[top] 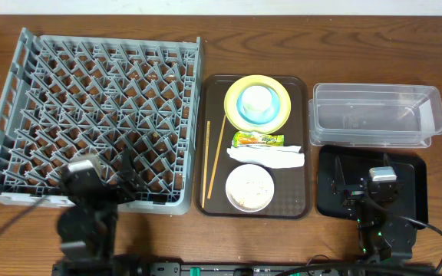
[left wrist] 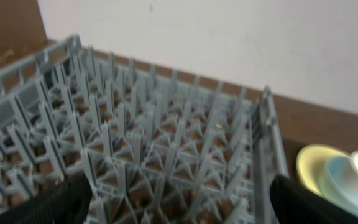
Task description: Sort waste into correct bins and load items into the dishwasher
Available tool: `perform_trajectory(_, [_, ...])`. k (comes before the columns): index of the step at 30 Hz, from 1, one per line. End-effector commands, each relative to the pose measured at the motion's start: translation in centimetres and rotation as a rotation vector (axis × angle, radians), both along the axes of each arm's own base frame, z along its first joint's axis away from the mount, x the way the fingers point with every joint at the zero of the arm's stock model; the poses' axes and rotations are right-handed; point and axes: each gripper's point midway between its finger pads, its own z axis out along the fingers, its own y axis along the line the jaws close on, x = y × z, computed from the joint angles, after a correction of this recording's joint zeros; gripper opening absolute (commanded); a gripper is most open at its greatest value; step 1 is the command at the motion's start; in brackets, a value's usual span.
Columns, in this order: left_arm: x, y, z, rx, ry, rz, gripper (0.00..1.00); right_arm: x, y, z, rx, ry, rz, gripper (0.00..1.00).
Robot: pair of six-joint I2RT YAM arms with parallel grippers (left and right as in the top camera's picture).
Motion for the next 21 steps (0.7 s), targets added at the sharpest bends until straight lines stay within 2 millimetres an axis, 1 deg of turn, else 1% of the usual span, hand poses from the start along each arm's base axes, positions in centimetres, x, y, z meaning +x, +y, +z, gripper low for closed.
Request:
perform_trajectory(1, [0.7, -0.5, 4.1, 0.027, 0.089, -0.043, 0.94, 0.0, 0.1, 0.0, 0.011, 0.0, 0.0, 0.99])
perform_trajectory(5, [1.5, -1.5, 6.2, -0.028, 0.33, -0.103, 0.95, 0.0, 0.1, 0.0, 0.011, 0.0, 0.0, 0.99])
perform_trajectory(6, [2.1, -1.7, 6.9, -0.042, 0.377, -0.117, 0.94, 0.0, 0.1, 0.0, 0.011, 0.0, 0.0, 0.99])
perform_trajectory(8, [3.8, -1.7, 8.3, -0.051, 0.391, -0.129, 0.94, 0.0, 0.1, 0.0, 0.011, 0.0, 0.0, 0.99])
perform_trajectory(9, [4.6, -1.9, 8.7, -0.073, 0.395, -0.133, 0.94, 0.0, 0.1, 0.0, 0.011, 0.001, 0.0, 0.99])
perform_trajectory(11, [5.9, -3.4, 9.0, -0.17, 0.411, -0.193, 0.94, 0.0, 0.1, 0.0, 0.011, 0.001, 0.0, 0.99])
perform_trajectory(12, [6.5, -5.1, 8.6, -0.258, 0.437, -0.267, 0.94, 0.0, 0.1, 0.0, 0.011, 0.0, 0.0, 0.99])
perform_trajectory(14, [7.0, -7.1, 8.1, -0.384, 0.473, -0.348, 0.94, 0.0, 0.1, 0.0, 0.011, 0.0, 0.0, 0.99])
perform_trajectory(16, [7.1, -8.1, 7.1, -0.452, 0.529, -0.382, 0.94, 0.0, 0.1, 0.0, 0.011, 0.0, 0.0, 0.99])
perform_trajectory(17, [7.3, -8.2, 6.1, -0.477, 0.571, -0.365, 0.94, 0.0, 0.1, 0.0, 0.011, 0.001, 0.0, 0.99])
perform_trajectory(18, [7.4, -8.2, 5.1, -0.487, 0.604, -0.347, 0.91, 0.0, 0.1, 0.0, 0.011, 0.0, 0.0, 0.99])
perform_trajectory(20, [7.5, -8.6, 3.1, -0.481, 0.669, -0.329, 0.73, 0.0, 0.1, 0.0, 0.011, 0.0, 0.0, 0.99])
perform_trajectory(21, [7.4, -9.2, 2.0, -0.466, 0.707, -0.334, 0.68, 0.0, 0.1, 0.0, 0.011, 0.0, 0.0, 0.99])
